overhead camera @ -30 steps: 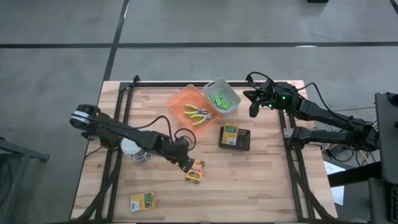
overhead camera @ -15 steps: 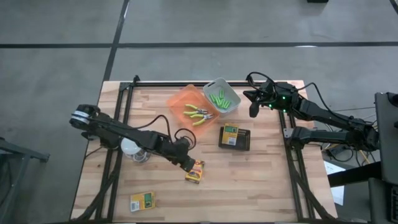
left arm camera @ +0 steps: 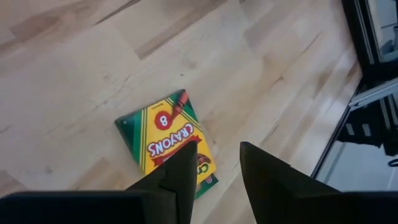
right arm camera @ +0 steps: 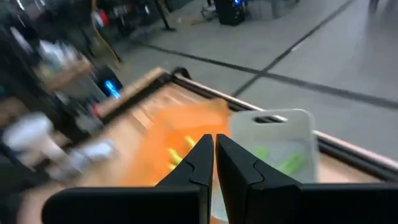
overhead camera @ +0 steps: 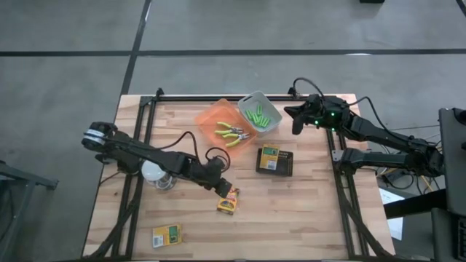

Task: Pick & Place School Supplies
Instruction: Put the yellow crayon box into the black bin

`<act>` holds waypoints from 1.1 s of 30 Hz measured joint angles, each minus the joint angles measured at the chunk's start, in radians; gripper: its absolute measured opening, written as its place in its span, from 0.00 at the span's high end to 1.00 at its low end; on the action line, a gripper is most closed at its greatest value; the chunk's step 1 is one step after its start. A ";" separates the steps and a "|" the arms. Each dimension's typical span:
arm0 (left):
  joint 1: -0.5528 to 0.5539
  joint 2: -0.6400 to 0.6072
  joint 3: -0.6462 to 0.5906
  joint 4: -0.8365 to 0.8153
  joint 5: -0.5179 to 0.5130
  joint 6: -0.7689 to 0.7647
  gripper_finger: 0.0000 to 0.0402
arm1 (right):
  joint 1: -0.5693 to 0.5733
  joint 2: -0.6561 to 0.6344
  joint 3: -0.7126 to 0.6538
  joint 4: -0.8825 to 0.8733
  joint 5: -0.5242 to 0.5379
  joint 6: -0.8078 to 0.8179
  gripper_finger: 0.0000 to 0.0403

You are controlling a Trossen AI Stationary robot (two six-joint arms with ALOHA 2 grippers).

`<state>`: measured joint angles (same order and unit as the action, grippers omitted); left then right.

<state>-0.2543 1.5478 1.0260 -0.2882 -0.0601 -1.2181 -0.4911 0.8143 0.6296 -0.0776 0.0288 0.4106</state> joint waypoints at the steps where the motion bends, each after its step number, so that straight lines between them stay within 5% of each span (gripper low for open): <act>1: 0.000 0.000 0.000 0.000 0.000 0.006 0.69 | -0.001 0.000 0.000 0.016 -0.009 0.033 0.96; 4: 0.000 0.000 0.000 0.000 0.001 0.008 0.69 | 0.001 -0.002 0.000 0.038 -0.137 0.079 0.96; 8: 0.000 0.000 0.000 -0.006 0.001 0.013 0.69 | 0.064 0.007 0.000 0.128 -0.462 0.105 0.96; 10: 0.000 0.000 0.000 -0.006 0.001 0.017 0.69 | 0.147 0.008 0.000 0.169 -0.506 0.063 0.96; 12: 0.000 0.000 0.000 -0.007 0.002 0.020 0.69 | 0.269 0.006 0.001 0.187 -0.408 -0.008 0.96; 18: -0.003 0.000 0.000 -0.006 0.006 0.015 0.69 | 0.700 0.046 -0.004 0.111 0.289 -0.090 0.96; 21: -0.003 0.000 -0.008 0.000 0.014 0.014 0.69 | 0.880 0.119 -0.011 0.114 0.538 -0.029 0.96; 26: -0.005 0.000 -0.052 0.006 0.057 -0.015 0.69 | 1.036 0.285 -0.012 0.201 0.596 0.160 0.96; 33: -0.005 0.000 -0.139 0.110 0.139 -0.098 0.69 | 1.059 0.559 -0.008 0.381 0.599 0.216 0.96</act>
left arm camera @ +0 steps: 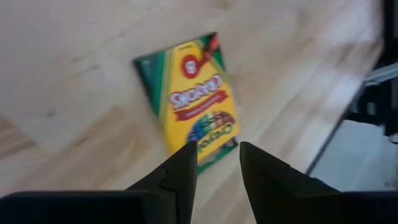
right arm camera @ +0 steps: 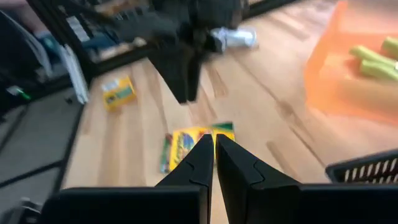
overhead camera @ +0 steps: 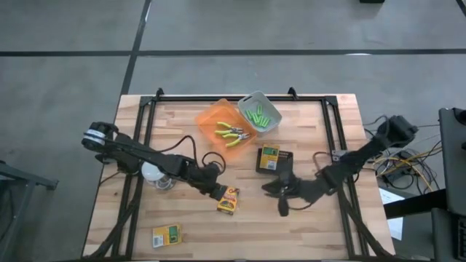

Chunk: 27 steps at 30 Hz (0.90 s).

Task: Pick & Place School Supplies
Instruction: Put the yellow crayon box into the black bin

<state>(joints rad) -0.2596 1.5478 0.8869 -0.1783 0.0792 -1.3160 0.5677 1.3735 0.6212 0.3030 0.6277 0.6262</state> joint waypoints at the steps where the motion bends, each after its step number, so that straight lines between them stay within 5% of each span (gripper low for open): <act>1: 0.000 0.000 -0.007 0.025 0.001 -0.003 0.69 | -0.001 0.034 0.007 0.006 0.000 0.006 0.96; 15: -0.004 0.000 -0.090 0.113 0.004 -0.014 0.69 | -0.056 0.484 0.225 0.018 -0.138 0.079 0.96; 27: -0.004 0.000 -0.188 0.242 -0.008 -0.029 0.69 | -0.088 0.584 0.346 0.017 -0.143 0.059 0.96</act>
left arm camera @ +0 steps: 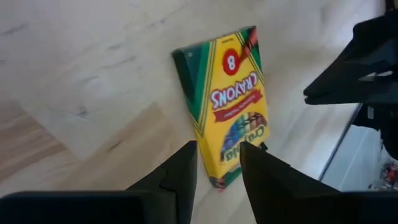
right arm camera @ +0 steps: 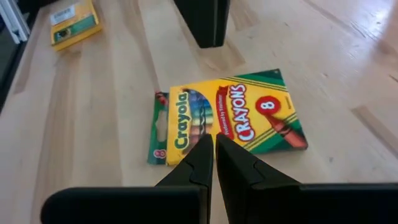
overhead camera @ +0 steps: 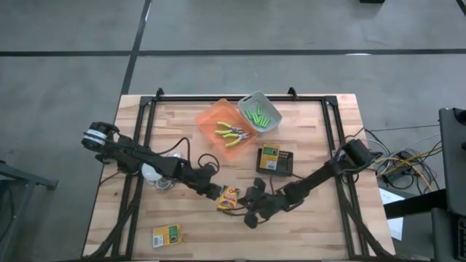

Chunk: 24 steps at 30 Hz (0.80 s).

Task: Pick & Place School Supplies
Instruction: Put the yellow crayon box into the black bin

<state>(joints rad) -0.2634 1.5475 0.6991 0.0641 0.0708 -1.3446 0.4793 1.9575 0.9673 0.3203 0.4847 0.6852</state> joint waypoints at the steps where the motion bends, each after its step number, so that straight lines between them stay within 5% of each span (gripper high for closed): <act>1: 0.000 0.000 -0.002 0.002 -0.006 0.000 0.69 | -0.002 0.002 0.004 -0.004 0.001 -0.002 0.96; 14: 0.000 0.015 -0.015 0.007 -0.018 0.016 0.69 | -0.076 0.045 0.049 -0.035 -0.155 0.015 0.96; 24: 0.000 0.023 -0.018 0.031 -0.016 0.028 0.69 | -0.074 0.056 0.056 -0.092 -0.153 0.023 0.96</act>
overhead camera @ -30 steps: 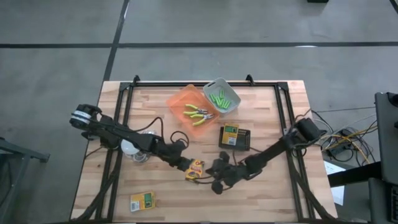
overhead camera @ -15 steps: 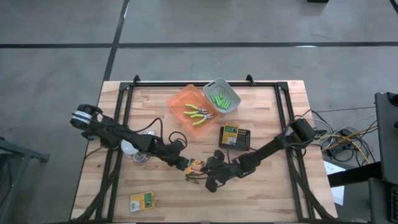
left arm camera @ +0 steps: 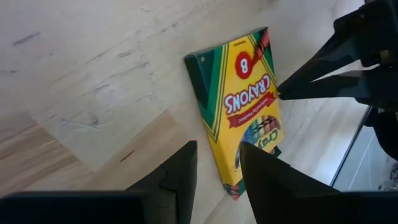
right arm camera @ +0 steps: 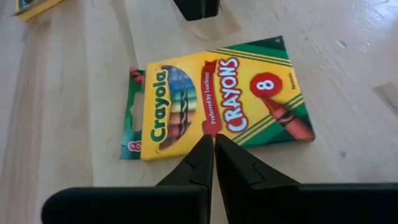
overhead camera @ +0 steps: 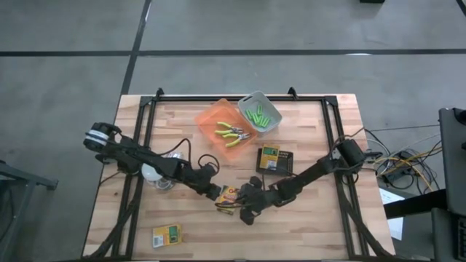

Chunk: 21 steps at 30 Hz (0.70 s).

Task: Pick & Place School Supplies
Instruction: Put the yellow crayon box into the black bin

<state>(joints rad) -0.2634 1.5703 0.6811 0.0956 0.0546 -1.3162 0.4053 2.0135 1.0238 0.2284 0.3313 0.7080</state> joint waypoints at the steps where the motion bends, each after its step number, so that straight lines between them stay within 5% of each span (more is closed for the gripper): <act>1: 0.000 0.000 0.000 0.002 0.000 0.000 0.69 | 0.000 0.000 0.004 -0.011 0.000 0.000 0.96; 13: 0.000 0.000 0.000 0.004 0.000 -0.002 0.69 | 0.000 -0.003 0.003 -0.099 0.004 0.056 0.96; 21: 0.000 0.000 0.000 0.011 0.000 -0.018 0.69 | 0.002 -0.004 0.019 -0.005 0.059 0.026 0.96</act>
<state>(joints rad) -0.2634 1.5703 0.6815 0.1066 0.0544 -1.3338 0.4076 2.0094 1.0432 0.2239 0.3901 0.7339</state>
